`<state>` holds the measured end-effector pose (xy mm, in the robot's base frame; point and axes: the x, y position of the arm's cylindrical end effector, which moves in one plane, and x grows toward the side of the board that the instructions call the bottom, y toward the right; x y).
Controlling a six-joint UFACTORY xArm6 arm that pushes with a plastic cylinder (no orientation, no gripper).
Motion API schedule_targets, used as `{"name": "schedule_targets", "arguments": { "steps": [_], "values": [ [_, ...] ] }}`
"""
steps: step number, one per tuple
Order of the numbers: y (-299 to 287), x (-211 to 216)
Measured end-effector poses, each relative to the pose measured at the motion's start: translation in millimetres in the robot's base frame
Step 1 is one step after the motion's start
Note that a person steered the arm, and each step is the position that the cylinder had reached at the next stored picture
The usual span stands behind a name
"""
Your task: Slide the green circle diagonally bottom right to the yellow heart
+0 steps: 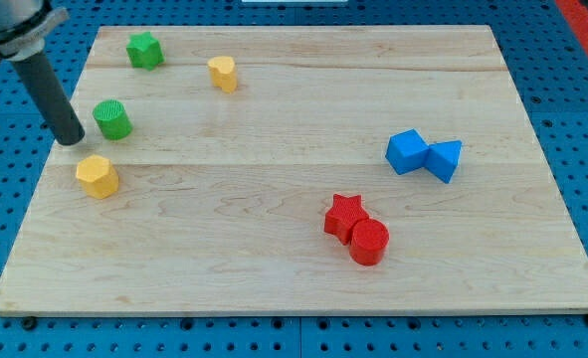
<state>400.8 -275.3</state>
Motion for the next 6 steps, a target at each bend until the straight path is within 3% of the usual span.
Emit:
{"name": "schedule_targets", "arguments": {
  "steps": [6],
  "values": [
    [124,-34]
  ]
}}
